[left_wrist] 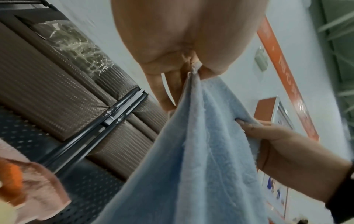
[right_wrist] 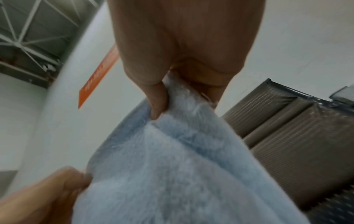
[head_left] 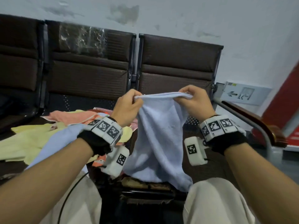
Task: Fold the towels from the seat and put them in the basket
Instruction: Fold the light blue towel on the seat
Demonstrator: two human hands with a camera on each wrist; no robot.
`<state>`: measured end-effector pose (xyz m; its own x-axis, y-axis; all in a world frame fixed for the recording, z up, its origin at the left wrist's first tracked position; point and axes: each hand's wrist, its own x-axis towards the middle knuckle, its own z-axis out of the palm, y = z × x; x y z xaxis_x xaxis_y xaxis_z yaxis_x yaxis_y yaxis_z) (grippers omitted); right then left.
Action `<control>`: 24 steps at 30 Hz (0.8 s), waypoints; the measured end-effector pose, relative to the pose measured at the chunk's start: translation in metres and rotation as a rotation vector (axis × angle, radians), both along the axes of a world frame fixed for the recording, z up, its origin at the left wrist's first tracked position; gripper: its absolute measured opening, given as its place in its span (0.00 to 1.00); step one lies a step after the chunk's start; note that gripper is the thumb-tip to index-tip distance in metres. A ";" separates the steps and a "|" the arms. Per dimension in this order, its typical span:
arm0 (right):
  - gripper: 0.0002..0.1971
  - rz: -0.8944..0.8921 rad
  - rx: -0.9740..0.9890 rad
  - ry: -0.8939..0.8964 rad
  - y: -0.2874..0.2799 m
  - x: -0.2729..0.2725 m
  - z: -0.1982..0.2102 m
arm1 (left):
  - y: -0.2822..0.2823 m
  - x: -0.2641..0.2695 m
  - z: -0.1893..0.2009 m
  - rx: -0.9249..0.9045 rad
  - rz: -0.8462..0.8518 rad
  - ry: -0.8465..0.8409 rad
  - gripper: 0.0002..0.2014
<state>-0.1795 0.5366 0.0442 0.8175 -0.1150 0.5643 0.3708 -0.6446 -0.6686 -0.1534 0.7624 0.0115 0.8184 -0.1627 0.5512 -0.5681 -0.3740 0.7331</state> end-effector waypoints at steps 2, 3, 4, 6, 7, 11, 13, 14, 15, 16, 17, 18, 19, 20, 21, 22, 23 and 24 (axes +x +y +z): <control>0.05 0.028 0.104 -0.111 0.005 -0.008 0.022 | 0.005 -0.004 0.021 -0.080 -0.021 -0.015 0.05; 0.05 0.041 0.136 -0.142 0.006 -0.010 0.030 | 0.008 -0.005 0.029 -0.107 -0.027 -0.025 0.05; 0.06 0.044 0.143 -0.148 0.007 -0.012 0.035 | 0.011 -0.005 0.036 -0.117 -0.030 -0.038 0.06; 0.11 0.016 0.108 -0.124 0.007 -0.012 0.041 | 0.014 -0.004 0.043 -0.063 -0.020 -0.053 0.06; 0.12 -0.002 0.088 -0.110 0.006 -0.010 0.041 | 0.014 -0.002 0.045 -0.024 -0.015 -0.046 0.06; 0.10 -0.071 0.050 -0.068 -0.001 0.002 0.043 | 0.006 0.017 0.050 0.046 -0.007 0.023 0.07; 0.11 -0.094 0.054 -0.071 -0.005 0.010 0.045 | -0.005 0.029 0.056 0.072 0.018 0.036 0.08; 0.11 -0.101 0.063 -0.082 -0.006 0.014 0.046 | -0.011 0.035 0.060 0.074 0.028 0.038 0.09; 0.10 -0.104 0.077 -0.095 -0.007 0.017 0.048 | -0.017 0.039 0.065 0.057 0.030 0.039 0.09; 0.09 -0.097 0.097 -0.111 -0.007 0.020 0.051 | -0.022 0.043 0.071 0.025 0.024 0.035 0.10; 0.08 -0.082 0.119 -0.132 -0.008 0.022 0.053 | -0.027 0.045 0.077 -0.013 0.014 0.025 0.10; 0.07 -0.065 0.140 -0.157 -0.010 0.023 0.055 | -0.030 0.046 0.083 -0.046 0.002 0.006 0.10; 0.06 -0.051 0.157 -0.182 -0.011 0.022 0.056 | -0.033 0.046 0.087 -0.071 -0.010 -0.018 0.10; 0.06 -0.037 0.170 -0.204 -0.012 0.019 0.056 | -0.034 0.043 0.090 -0.091 -0.022 -0.045 0.09; 0.07 -0.020 0.181 -0.217 -0.013 0.016 0.054 | -0.035 0.039 0.090 -0.105 -0.037 -0.066 0.08; 0.08 -0.002 0.190 -0.217 -0.014 0.011 0.050 | -0.035 0.033 0.087 -0.115 -0.055 -0.079 0.08; 0.08 0.019 0.201 -0.203 -0.014 0.005 0.043 | -0.034 0.027 0.081 -0.122 -0.072 -0.080 0.08; 0.07 0.039 0.217 -0.173 -0.013 -0.001 0.033 | -0.032 0.019 0.071 -0.128 -0.084 -0.069 0.07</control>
